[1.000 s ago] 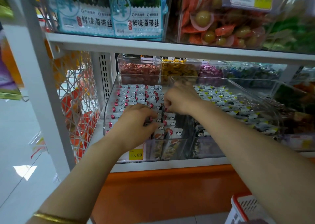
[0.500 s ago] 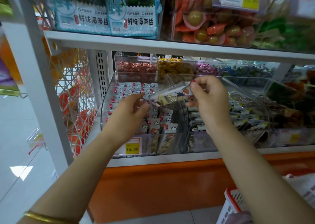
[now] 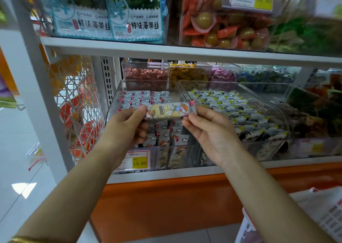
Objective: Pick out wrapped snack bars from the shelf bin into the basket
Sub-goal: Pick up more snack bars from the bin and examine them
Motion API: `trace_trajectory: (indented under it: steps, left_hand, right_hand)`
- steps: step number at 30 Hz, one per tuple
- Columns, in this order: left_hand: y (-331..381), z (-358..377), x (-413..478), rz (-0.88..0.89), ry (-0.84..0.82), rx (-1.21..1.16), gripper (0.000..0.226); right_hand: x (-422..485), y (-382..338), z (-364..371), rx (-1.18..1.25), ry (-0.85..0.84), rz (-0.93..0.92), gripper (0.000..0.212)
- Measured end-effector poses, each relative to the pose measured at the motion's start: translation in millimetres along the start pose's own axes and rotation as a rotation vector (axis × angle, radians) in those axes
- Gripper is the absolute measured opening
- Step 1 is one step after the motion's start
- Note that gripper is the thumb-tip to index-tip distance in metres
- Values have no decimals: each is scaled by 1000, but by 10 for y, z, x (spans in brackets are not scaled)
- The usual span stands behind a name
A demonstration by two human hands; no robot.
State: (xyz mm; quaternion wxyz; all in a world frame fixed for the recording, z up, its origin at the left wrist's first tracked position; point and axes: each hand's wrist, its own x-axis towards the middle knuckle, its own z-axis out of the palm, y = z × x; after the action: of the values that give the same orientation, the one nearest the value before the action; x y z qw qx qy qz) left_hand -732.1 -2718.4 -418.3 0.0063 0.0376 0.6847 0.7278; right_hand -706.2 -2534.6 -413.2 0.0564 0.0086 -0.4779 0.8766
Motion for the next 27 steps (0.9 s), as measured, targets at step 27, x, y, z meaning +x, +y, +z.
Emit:
trace_trajectory:
  steps: [27]
  left_hand:
    - [18,41,-65,331,-43,295,11]
  right_hand:
    - [61,19,-109,-200,150,-114,7]
